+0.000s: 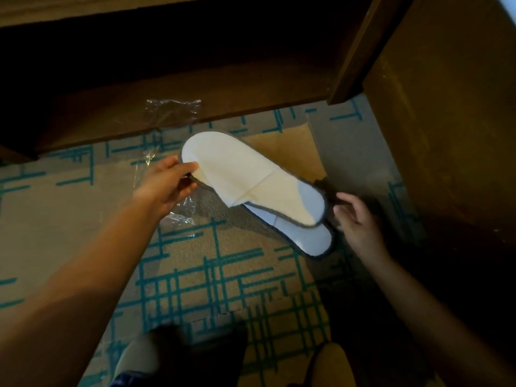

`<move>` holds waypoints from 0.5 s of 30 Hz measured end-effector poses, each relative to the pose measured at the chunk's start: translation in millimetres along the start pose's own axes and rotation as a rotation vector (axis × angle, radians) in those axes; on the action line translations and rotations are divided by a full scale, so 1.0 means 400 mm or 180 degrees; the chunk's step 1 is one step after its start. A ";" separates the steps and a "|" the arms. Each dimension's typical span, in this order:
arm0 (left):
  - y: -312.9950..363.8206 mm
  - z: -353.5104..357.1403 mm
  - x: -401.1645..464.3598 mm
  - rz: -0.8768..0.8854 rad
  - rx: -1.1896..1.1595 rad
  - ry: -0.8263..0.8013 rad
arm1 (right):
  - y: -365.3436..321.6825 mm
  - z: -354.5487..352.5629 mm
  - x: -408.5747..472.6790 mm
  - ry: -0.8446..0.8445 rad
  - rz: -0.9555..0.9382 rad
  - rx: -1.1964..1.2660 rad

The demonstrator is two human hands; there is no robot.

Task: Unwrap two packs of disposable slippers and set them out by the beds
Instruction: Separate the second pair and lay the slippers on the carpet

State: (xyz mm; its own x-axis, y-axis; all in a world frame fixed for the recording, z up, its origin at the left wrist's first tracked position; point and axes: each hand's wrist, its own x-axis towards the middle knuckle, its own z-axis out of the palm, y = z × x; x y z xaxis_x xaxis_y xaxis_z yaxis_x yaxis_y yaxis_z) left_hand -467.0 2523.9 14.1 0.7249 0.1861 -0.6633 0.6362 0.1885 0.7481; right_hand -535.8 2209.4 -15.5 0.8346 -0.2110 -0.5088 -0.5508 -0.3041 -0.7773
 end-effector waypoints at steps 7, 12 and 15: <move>-0.061 -0.081 -0.035 -0.0012 -0.0794 0.0669 | 0.034 0.112 0.025 -0.0825 -0.1296 -0.3264; -0.106 -0.103 -0.062 -0.0213 -0.0481 0.0193 | 0.046 0.027 0.123 -0.0408 -0.1462 -0.3204; -0.151 -0.099 -0.063 -0.0435 -0.0081 0.0022 | 0.024 -0.041 0.186 -0.0462 -0.1422 -0.3505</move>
State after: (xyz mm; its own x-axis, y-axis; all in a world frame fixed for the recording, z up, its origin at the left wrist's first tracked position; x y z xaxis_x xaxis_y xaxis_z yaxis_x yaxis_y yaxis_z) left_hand -534.2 2545.8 -15.2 0.6301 0.1635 -0.7591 0.7219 0.2370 0.6502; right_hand -479.2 2175.6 -54.6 0.9084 0.2010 -0.3666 0.1352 -0.9709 -0.1975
